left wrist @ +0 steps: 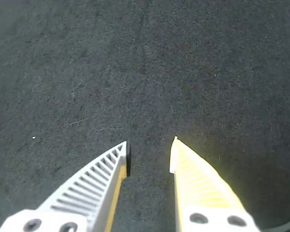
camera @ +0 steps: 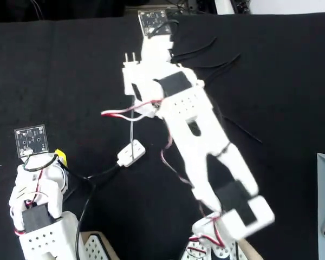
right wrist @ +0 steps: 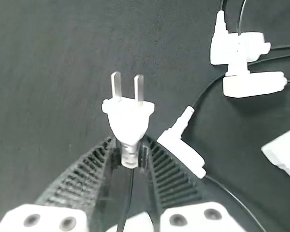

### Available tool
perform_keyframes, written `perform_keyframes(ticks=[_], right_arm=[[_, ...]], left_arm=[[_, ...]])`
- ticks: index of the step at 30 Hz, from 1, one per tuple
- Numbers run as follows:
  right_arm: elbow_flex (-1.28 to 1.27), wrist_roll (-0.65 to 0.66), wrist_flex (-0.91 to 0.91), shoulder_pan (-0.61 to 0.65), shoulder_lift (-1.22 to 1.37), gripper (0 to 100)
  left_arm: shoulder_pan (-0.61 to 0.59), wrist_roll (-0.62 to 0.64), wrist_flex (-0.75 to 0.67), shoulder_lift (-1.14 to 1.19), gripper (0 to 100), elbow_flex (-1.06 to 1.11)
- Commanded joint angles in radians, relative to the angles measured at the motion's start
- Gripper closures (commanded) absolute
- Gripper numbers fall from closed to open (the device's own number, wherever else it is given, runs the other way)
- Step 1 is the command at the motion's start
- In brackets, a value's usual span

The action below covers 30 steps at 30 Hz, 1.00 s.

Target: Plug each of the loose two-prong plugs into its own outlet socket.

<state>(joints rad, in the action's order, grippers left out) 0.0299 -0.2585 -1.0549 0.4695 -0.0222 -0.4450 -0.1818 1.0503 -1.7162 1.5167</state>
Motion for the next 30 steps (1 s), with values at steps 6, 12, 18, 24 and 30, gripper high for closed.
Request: perform_keyframes(ticks=[6,12,18,24,30], right_arm=[[-0.262,-0.091,-0.052,-0.118,-0.255,98.7],[-0.498,-0.141,-0.031,-0.267,-0.300,98.2],[-0.579,-0.031,-0.120,-0.302,-0.351,76.0],[-0.584,0.319,-0.221,-0.318,-0.427,74.4],[-0.584,0.962,-0.221,-0.393,-0.426,74.4]], left_arm=[[-0.002,0.008,-0.002,-0.008,85,-0.027],[-0.002,0.008,-0.002,-0.008,85,-0.027],[-0.002,0.008,-0.002,-0.008,85,-0.027],[-0.002,0.008,-0.002,-0.008,85,-0.027],[-0.001,0.008,-0.002,-0.008,85,-0.027]])
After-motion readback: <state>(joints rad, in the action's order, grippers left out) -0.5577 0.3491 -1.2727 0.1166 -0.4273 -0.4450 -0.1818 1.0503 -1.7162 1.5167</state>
